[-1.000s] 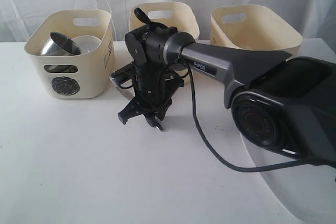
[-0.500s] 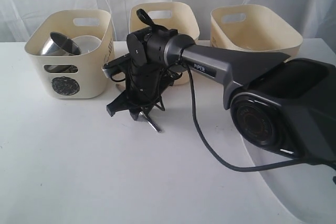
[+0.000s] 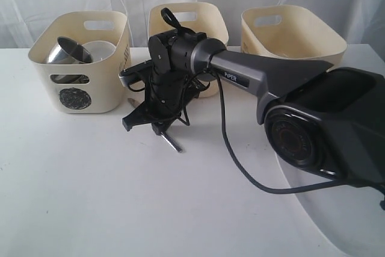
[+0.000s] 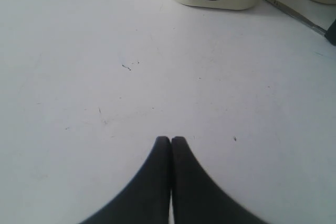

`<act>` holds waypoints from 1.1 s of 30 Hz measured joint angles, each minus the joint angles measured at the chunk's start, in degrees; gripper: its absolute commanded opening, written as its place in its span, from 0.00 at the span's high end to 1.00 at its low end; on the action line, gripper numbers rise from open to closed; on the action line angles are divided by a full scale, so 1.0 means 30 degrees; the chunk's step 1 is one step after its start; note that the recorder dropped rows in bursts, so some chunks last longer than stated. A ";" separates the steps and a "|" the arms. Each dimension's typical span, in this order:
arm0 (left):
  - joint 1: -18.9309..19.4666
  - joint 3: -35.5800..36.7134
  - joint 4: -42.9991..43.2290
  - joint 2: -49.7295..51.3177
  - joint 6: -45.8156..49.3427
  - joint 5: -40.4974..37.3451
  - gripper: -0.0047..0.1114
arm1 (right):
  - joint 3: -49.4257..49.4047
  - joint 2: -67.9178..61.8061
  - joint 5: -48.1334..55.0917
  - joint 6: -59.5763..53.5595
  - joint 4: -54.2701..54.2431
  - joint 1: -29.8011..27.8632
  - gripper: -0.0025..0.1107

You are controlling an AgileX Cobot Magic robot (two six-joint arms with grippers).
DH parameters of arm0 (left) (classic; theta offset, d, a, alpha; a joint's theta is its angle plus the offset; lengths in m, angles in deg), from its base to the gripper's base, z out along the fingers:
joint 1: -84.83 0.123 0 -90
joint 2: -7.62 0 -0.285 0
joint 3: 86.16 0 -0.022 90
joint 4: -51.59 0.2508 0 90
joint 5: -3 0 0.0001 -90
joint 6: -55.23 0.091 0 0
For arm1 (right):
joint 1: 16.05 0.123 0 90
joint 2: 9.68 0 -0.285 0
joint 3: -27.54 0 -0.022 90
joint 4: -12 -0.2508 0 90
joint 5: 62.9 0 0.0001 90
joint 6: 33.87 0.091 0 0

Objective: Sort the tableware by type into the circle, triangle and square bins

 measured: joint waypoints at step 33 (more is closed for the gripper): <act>0.0000 0.0000 0.0000 0.0000 0.0000 0.0000 0.96 | -0.0322 0.1417 0.2759 -0.0364 0.0290 0.0000 0.98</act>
